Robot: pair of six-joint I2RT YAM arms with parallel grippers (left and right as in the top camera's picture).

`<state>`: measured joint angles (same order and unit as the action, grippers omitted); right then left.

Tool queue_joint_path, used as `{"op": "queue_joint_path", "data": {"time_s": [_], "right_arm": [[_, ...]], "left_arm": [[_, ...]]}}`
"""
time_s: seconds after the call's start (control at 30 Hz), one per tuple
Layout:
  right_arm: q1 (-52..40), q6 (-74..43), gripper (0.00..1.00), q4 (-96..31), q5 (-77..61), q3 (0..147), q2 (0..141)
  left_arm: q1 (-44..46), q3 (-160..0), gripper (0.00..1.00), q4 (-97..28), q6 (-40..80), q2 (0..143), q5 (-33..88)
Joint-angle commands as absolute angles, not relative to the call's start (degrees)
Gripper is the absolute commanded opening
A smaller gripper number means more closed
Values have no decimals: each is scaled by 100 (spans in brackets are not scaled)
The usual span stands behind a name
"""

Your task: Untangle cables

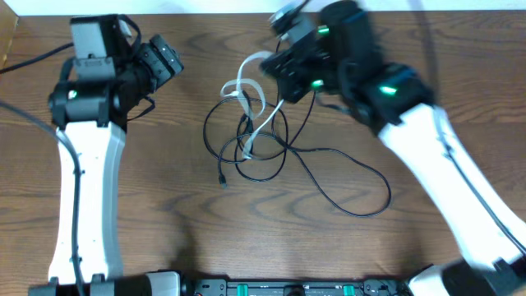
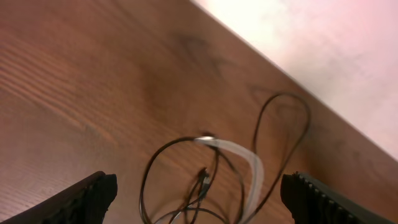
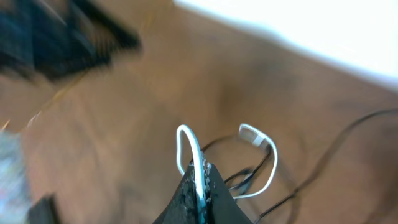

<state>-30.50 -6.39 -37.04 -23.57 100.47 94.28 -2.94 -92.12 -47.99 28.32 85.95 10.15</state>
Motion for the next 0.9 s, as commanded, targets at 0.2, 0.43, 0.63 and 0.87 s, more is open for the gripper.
{"op": "queue_joint_path", "data": {"time_s": [0.2,0.43,0.63,0.87], "right_arm": [[-2099,-1013,1,-3542,-1361,10768,7964],[-1452,-1481,1,-3100,-1688,10798,7564],[-1459,-1649,1,-3006,-2528,10798,7725],[-1859,-2021,1,-3326,-3247,10794,8453]], "left_arm": [[-307,-9288,89,-4862,2606,9063,1002],[-307,-9286,89,-4853,2512,9063,1000],[-307,-9288,89,-4847,2512,9063,1000],[-307,-9288,89,-4810,2512,9063,1000]]}}
